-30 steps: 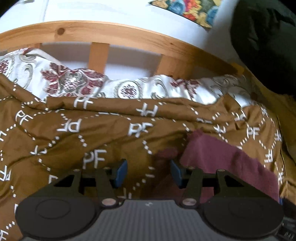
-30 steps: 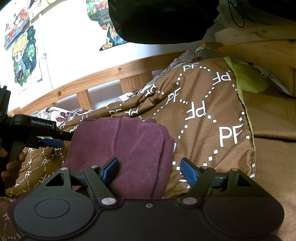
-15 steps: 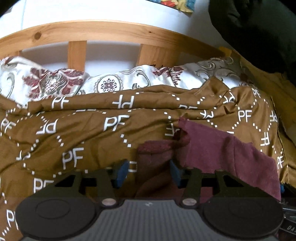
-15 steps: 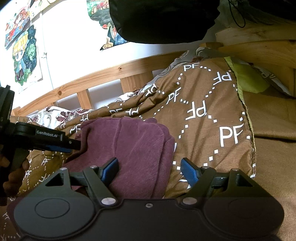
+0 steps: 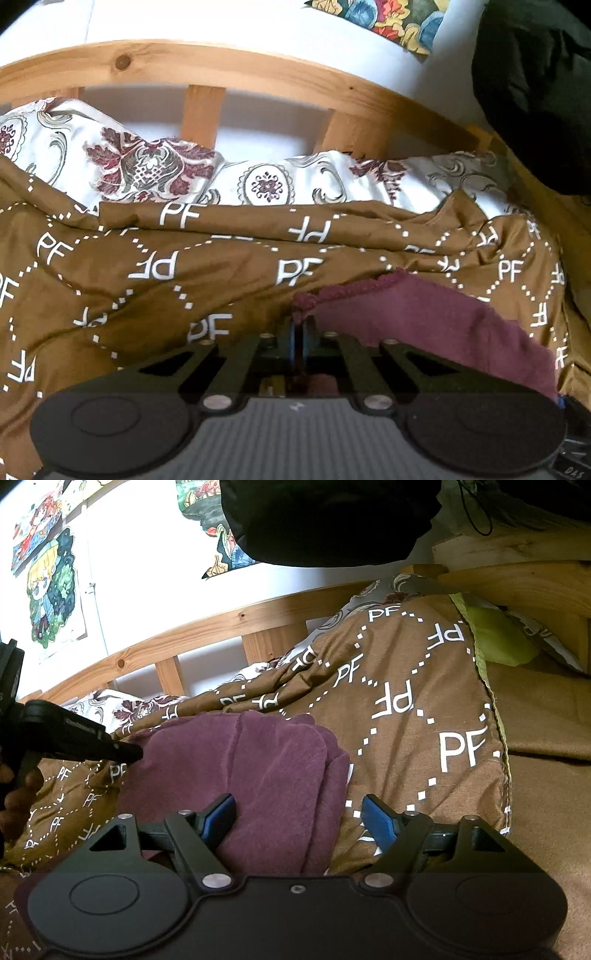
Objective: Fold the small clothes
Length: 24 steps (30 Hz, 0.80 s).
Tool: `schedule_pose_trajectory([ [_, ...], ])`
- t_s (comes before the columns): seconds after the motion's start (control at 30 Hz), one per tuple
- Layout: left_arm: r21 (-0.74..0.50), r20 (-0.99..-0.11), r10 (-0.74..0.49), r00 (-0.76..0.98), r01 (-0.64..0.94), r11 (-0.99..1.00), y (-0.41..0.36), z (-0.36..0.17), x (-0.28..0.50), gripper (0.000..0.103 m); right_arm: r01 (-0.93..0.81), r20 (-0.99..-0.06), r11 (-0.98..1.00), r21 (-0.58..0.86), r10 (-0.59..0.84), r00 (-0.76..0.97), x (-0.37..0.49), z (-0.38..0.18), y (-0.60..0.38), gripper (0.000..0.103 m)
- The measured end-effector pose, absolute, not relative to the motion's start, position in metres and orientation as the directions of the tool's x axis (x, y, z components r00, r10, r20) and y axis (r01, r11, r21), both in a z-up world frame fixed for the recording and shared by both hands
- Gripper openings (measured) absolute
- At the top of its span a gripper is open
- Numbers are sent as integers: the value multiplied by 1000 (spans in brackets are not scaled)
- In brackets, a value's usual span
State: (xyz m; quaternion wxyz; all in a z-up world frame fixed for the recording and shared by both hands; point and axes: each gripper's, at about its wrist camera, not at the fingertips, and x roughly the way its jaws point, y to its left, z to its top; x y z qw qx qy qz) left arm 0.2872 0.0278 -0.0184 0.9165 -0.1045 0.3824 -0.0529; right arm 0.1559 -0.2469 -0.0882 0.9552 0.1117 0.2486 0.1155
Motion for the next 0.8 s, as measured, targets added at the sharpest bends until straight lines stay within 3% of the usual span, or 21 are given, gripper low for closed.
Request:
schedule_pose_trajectory([
  [0.17,-265,-702,-210,680,24,964,28,-22,288,7,-167,-450,949,268,277,849,156,-89,-247,79],
  [0.2,-264,-704,-207,679,21,964,27,-22,288,17,-168,-450,948,269,278,849,157,-88,-247,79],
  [0.3,-270,-702,-212,680,22,963,28,-20,278,71,-168,-450,948,269,278,849,157,-88,-247,80],
  [0.33,-266,-696,-202,689,14,964,29,-18,272,78,-169,-450,948,270,279,848,157,-88,-247,80],
  [0.6,-330,-709,-254,658,8,944,34,-17,212,97,-169,-439,940,295,291,850,157,-88,-250,82],
  [0.8,-414,-721,-349,598,32,910,32,-34,165,99,-158,-414,924,347,302,858,156,-87,-255,84],
])
